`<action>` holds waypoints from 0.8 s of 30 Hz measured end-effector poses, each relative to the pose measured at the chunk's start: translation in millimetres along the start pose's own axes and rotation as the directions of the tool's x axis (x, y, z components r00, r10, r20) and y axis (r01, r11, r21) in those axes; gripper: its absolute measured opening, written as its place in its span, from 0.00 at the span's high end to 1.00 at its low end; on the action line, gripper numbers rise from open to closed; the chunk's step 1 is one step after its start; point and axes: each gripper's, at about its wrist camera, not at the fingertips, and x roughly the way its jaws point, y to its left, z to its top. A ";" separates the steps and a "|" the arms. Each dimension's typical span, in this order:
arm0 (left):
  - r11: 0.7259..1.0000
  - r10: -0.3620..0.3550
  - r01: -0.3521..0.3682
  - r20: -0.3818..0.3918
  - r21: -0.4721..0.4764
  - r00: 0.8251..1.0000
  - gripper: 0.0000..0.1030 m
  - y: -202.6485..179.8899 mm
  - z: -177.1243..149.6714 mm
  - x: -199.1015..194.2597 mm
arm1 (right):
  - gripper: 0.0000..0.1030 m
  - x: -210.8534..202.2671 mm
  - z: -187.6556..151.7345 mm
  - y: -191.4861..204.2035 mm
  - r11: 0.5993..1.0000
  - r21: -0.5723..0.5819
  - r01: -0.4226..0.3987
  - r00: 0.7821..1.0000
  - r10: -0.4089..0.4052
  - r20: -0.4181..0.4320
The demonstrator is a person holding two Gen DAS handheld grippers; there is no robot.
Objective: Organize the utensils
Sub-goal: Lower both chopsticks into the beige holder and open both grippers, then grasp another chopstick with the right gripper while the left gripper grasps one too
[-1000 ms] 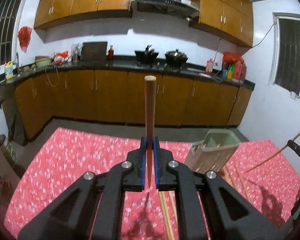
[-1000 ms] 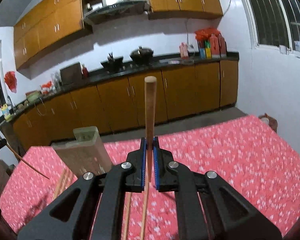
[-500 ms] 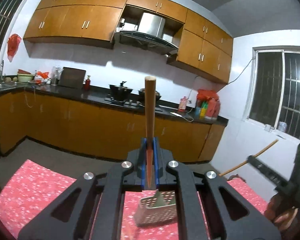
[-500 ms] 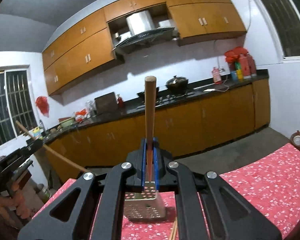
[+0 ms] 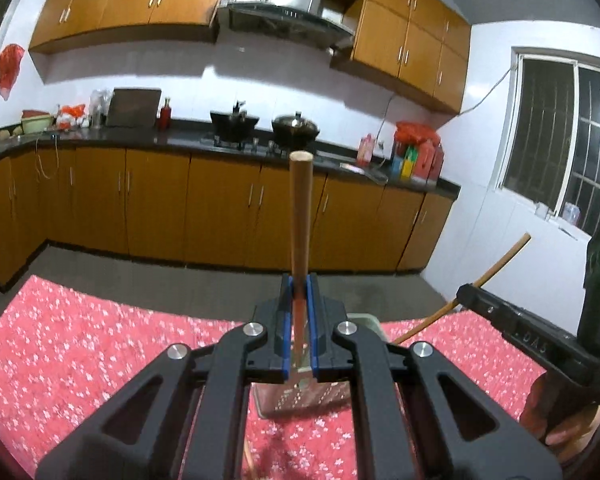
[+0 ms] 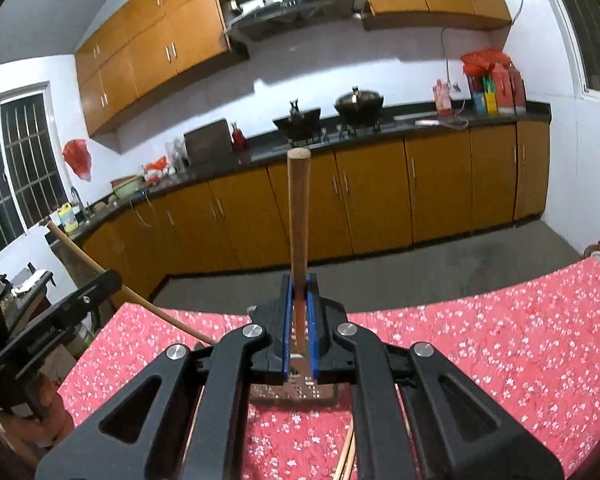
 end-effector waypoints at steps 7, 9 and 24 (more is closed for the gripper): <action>1.000 0.009 -0.009 -0.003 -0.017 1.000 0.78 7.8 -6.1 -3.3 | 0.63 -8.5 0.3 2.6 1.000 0.002 0.014 1.000 -0.014 0.028; 1.000 0.008 -0.008 0.007 -0.024 1.000 0.77 8.8 -4.7 -8.0 | 0.63 -17.0 2.1 2.8 1.000 0.006 0.013 0.999 -0.014 0.046; 0.987 0.130 -0.133 -0.033 -0.093 0.991 0.68 59.5 -47.3 -61.7 | 0.63 -29.1 -73.7 -62.4 0.982 0.063 0.181 0.973 -0.169 -0.155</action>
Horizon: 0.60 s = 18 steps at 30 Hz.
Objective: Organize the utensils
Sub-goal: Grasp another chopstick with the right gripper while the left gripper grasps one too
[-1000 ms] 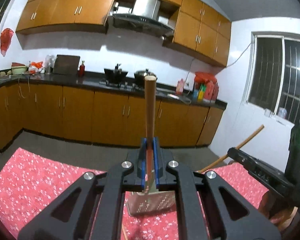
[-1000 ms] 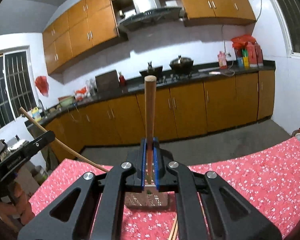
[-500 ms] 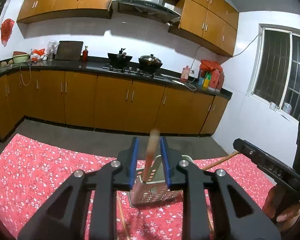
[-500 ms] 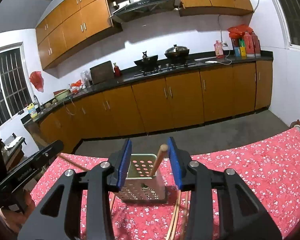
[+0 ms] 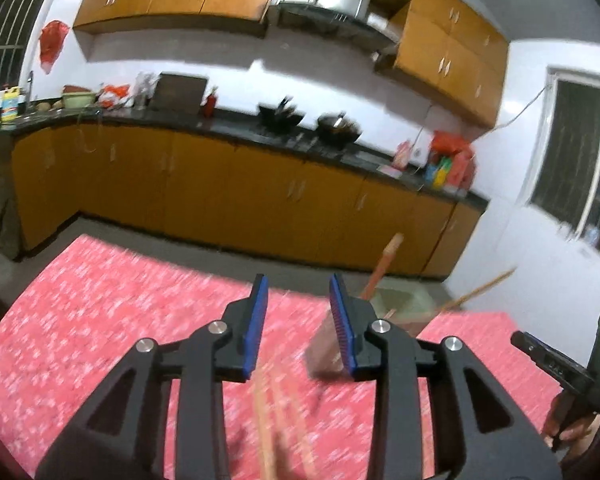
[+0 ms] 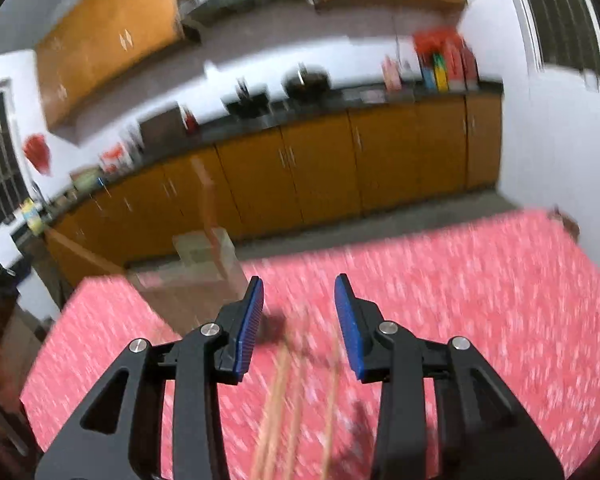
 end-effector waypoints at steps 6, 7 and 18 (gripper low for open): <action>0.997 0.082 -0.078 -0.178 0.029 0.981 0.68 24.5 -59.9 20.9 | 0.78 39.6 -71.3 -8.9 1.000 -0.001 -0.004 0.975 0.003 -0.220; 0.996 0.084 -0.079 -0.206 0.032 0.975 0.68 27.5 -71.6 23.6 | 0.78 43.6 -81.6 -8.4 1.000 -0.007 0.000 0.970 -0.002 -0.244; 0.998 0.070 -0.063 -0.347 0.030 0.935 0.68 30.7 -135.6 38.9 | 0.78 57.2 -108.1 -8.6 0.998 -0.031 0.049 0.964 -0.056 -0.262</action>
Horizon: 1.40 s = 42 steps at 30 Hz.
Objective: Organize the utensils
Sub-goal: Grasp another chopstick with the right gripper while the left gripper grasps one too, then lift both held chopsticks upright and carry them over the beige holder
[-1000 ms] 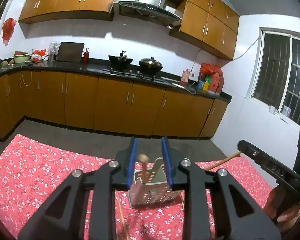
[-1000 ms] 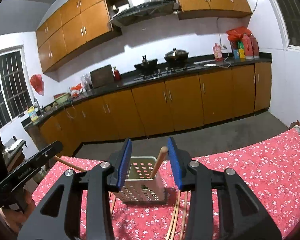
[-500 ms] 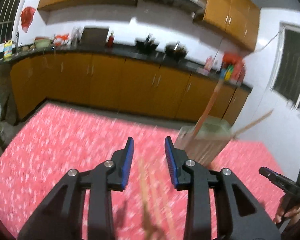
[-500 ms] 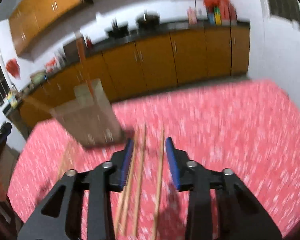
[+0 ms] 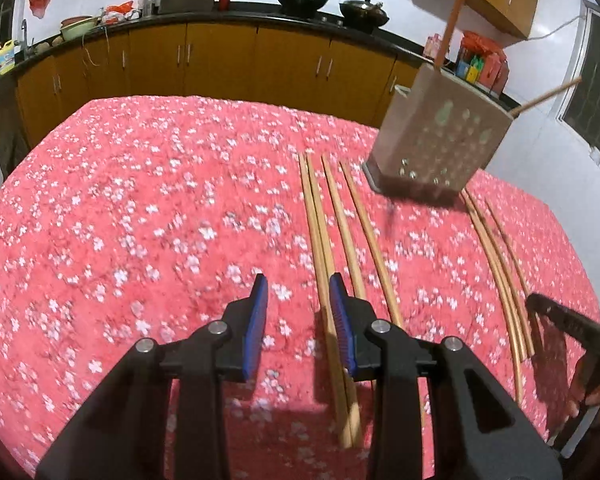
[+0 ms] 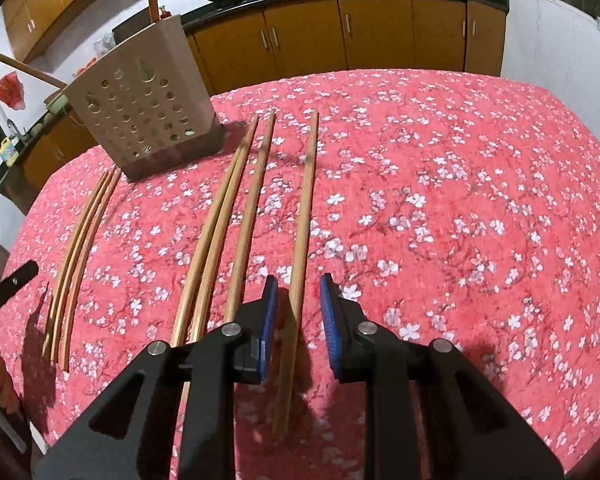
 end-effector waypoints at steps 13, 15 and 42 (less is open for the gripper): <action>0.999 0.005 -0.004 -0.037 0.037 0.999 0.68 -11.2 -9.2 11.9 | 0.93 22.2 27.1 -17.7 0.994 0.042 0.103 0.993 -0.105 0.048; 0.999 0.003 -0.001 -0.046 0.045 0.999 0.68 -13.1 -9.2 14.0 | 0.93 23.5 28.4 -18.7 0.994 0.040 0.105 0.993 -0.107 0.055; 0.979 0.130 -0.119 -0.058 0.168 0.990 0.92 -21.1 8.0 55.1 | 0.92 20.2 27.6 -11.5 0.994 -0.017 0.107 0.993 -0.105 0.056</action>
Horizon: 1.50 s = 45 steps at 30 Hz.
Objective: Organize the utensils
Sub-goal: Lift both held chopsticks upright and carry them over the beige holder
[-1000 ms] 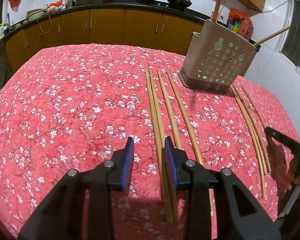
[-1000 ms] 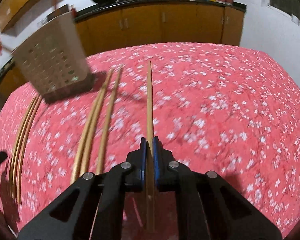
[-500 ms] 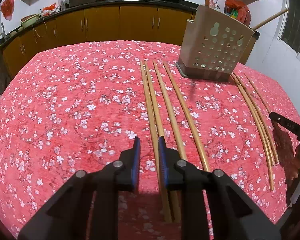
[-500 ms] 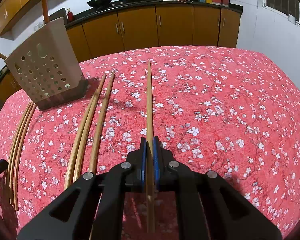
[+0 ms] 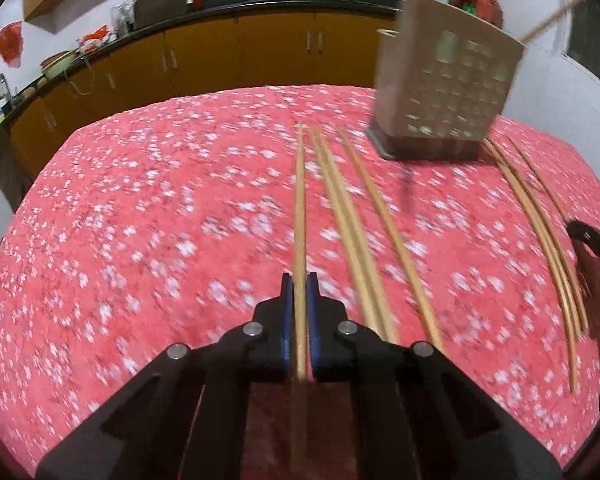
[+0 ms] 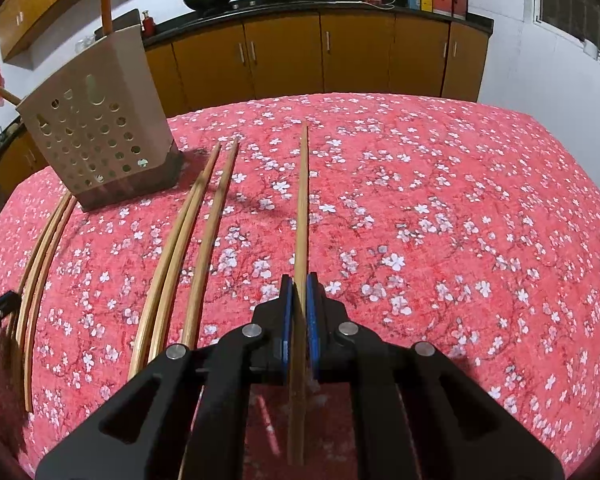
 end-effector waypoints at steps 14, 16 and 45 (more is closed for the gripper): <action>0.995 -0.021 0.021 0.007 -0.101 1.000 0.89 33.9 7.9 5.3 | 0.92 4.6 5.0 -5.5 1.000 0.021 -0.007 1.000 0.007 -0.001; 0.992 -0.033 0.034 0.009 -0.118 0.999 0.89 36.1 7.7 4.7 | 0.92 5.0 4.9 -4.9 1.000 0.020 -0.006 1.000 0.006 -0.001; 0.994 -0.023 0.022 -0.003 -0.103 1.000 0.92 37.2 3.4 -17.0 | 0.93 -22.0 -1.9 -12.8 0.999 0.039 -0.028 0.999 0.027 0.033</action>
